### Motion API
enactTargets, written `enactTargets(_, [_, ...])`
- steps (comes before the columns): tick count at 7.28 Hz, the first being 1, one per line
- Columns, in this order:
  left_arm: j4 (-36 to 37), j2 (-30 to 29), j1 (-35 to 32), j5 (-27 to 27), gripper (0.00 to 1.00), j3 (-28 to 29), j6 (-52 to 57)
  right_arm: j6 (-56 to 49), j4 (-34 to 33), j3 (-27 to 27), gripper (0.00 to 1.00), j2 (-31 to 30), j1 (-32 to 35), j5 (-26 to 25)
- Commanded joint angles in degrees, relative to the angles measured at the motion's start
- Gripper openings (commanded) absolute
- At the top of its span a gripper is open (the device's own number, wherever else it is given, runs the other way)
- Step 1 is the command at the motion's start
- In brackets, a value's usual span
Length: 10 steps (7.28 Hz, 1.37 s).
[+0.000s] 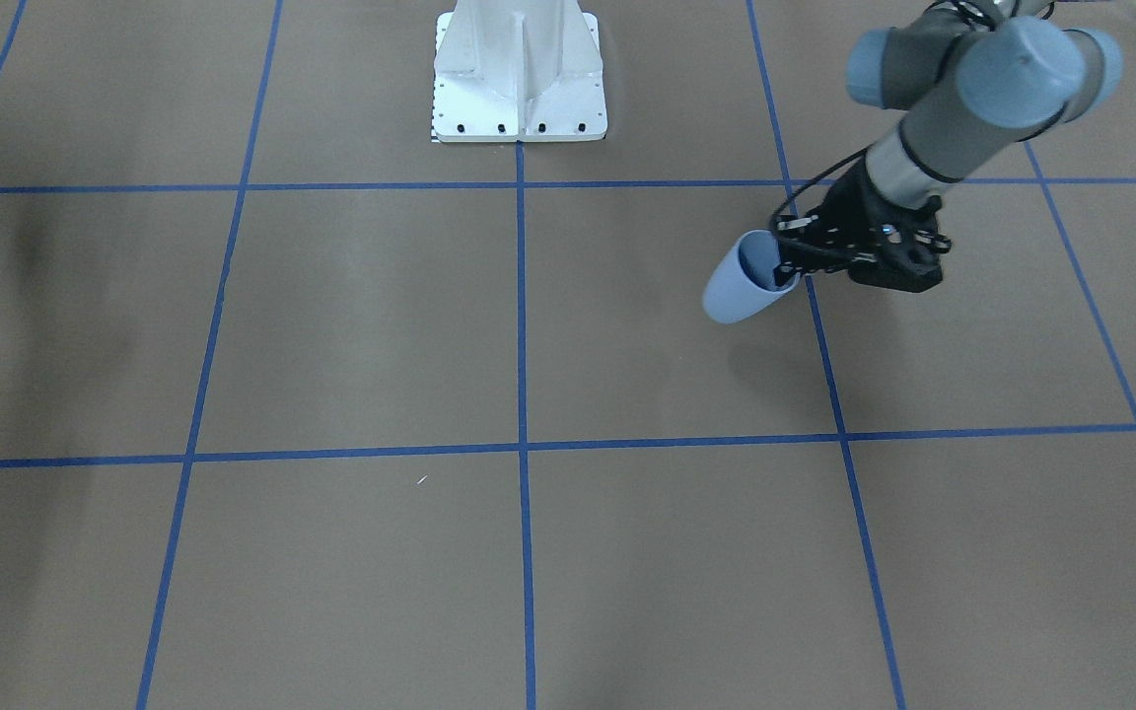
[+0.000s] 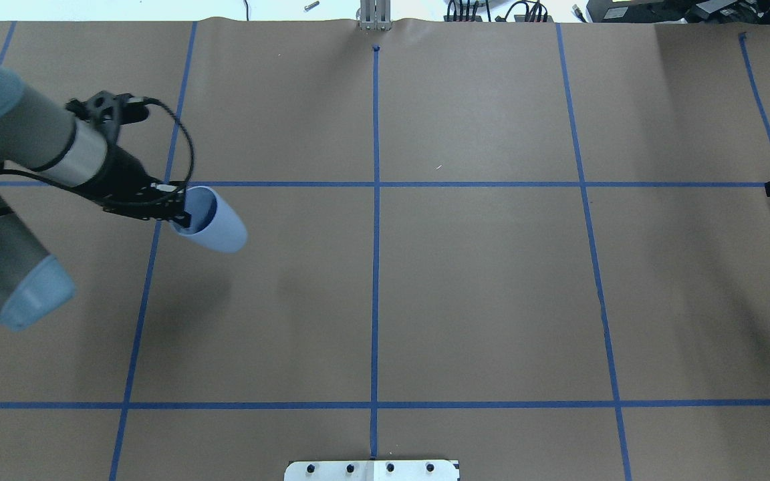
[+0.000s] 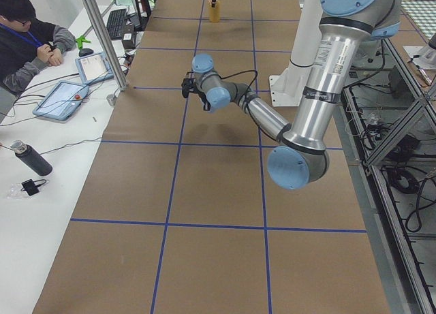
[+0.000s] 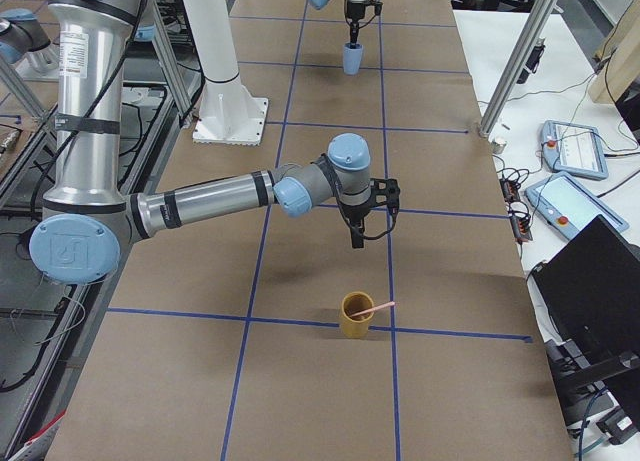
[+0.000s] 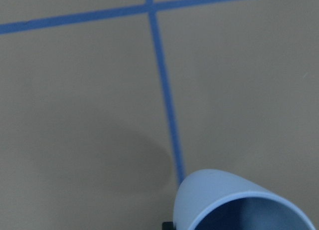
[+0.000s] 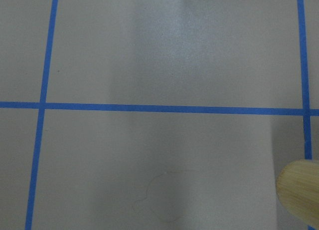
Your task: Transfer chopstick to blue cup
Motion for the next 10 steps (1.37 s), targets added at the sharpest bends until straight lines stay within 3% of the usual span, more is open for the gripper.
enactTargets(1, [15.85,-15.37,12.64,16.87,0.0,3.3,-5.4,0.09,0.0,-0.47,1.0,0.29,-0.21,-0.03])
enactTargets(2, [15.61,-18.71,16.09,20.78,0.0,7.42,-10.82,0.09,0.0,-0.83,1.0,0.73,-0.3,-0.03])
enactTargets(5, [14.13,-25.15,18.41,21.78,0.0,14.3,-11.84,0.09,0.0,-0.83,1.0,0.82,-0.21,0.06])
enactTargets(6, [13.33,-24.99,18.58,21.7,0.17,14.49,-11.75,0.09,0.0,-0.92,1.0,0.91,-0.3,0.06])
enactTargets(7, [13.32,-24.64,18.59,21.78,0.53,14.4,-11.58,0.09,0.0,-1.01,1.0,1.09,-0.21,0.06])
enactTargets(8, [13.32,-24.55,18.59,23.26,0.73,14.32,-11.4,0.09,0.0,-1.09,1.0,1.17,-0.3,0.06])
enactTargets(9, [13.5,-24.55,18.5,24.32,0.98,13.53,-11.4,0.09,0.0,-1.01,1.0,1.18,-0.21,0.06])
enactTargets(10, [14.11,-24.46,17.72,23.99,0.98,10.3,-11.23,0.09,0.0,-0.57,1.0,1.35,-0.21,0.06])
